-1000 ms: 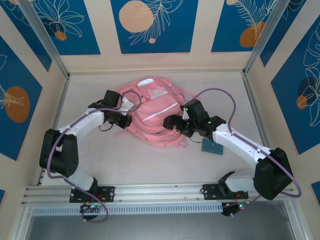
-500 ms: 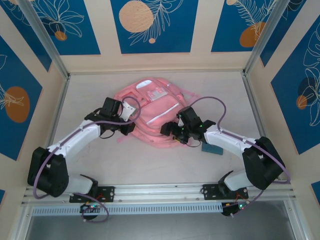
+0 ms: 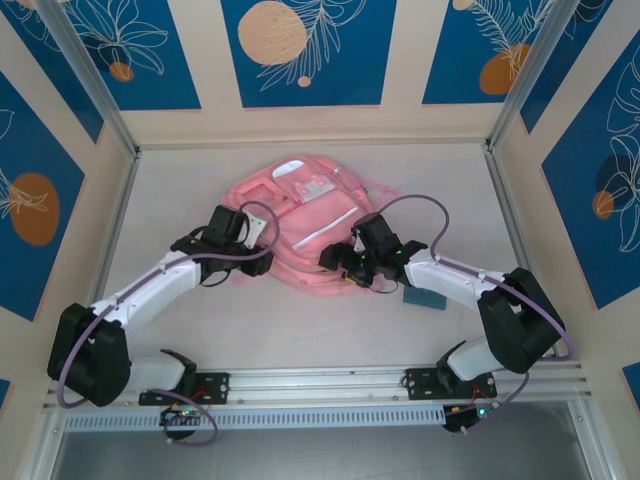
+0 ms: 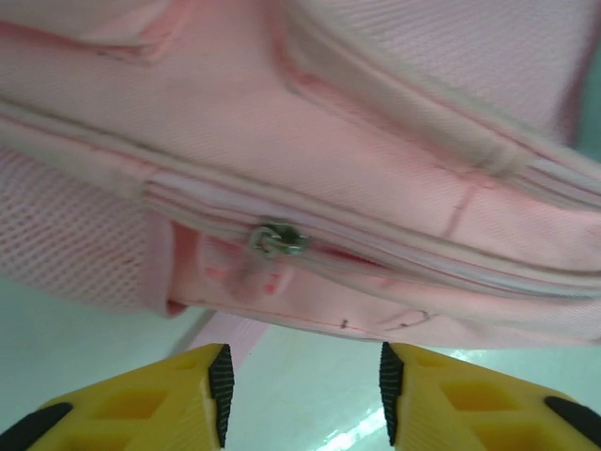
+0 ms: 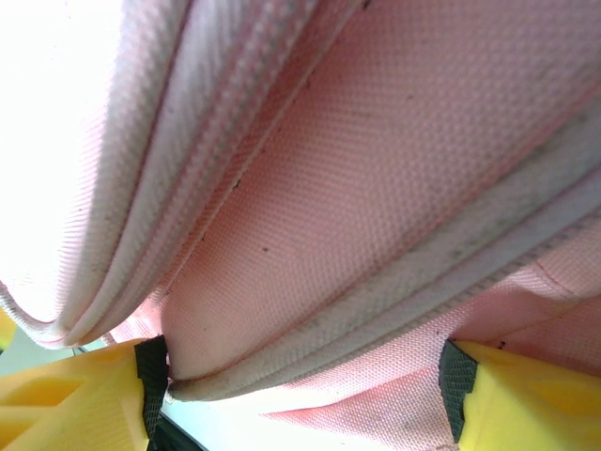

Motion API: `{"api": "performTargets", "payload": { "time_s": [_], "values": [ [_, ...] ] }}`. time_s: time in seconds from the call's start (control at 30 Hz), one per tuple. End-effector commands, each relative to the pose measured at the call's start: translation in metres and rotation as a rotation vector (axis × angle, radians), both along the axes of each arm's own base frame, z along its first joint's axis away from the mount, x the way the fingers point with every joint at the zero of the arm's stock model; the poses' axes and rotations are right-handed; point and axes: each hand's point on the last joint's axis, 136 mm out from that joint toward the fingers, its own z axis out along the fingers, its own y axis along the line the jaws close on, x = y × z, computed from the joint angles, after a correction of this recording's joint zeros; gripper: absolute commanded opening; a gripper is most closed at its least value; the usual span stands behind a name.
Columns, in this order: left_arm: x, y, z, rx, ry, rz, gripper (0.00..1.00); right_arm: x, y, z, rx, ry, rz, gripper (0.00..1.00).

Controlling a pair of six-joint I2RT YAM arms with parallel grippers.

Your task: Pack the student bag

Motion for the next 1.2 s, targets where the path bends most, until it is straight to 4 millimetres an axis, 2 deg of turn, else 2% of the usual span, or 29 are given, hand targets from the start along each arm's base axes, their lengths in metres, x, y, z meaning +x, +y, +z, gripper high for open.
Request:
{"api": "performTargets", "payload": {
  "time_s": [0.0,0.17,0.4,0.5,0.83,1.0,1.17],
  "values": [
    [0.009,0.010,-0.005,0.066,0.024,0.005,0.47,-0.004,0.000,-0.003,-0.005,0.019,0.003,0.77],
    [0.012,0.002,-0.021,0.095,0.063,-0.086,0.46,-0.004,-0.003,-0.004,-0.011,0.019,-0.001,0.77],
    [0.037,-0.003,-0.021,0.123,0.034,-0.088,0.36,-0.004,-0.001,-0.004,-0.008,0.025,-0.001,0.77],
    [0.041,-0.005,-0.020,0.130,0.039,-0.098,0.31,-0.004,-0.002,-0.004,-0.012,0.025,-0.004,0.77],
    [0.032,-0.002,-0.014,0.131,0.041,-0.118,0.00,-0.002,-0.002,-0.007,-0.028,0.019,0.007,0.77],
    [0.026,0.004,-0.007,0.129,0.008,-0.076,0.00,-0.002,-0.001,-0.010,-0.026,0.023,0.002,0.76],
    [0.013,-0.001,-0.002,0.077,-0.030,-0.069,0.00,-0.001,0.001,-0.011,-0.015,0.012,0.002,0.76]
  ]
}}
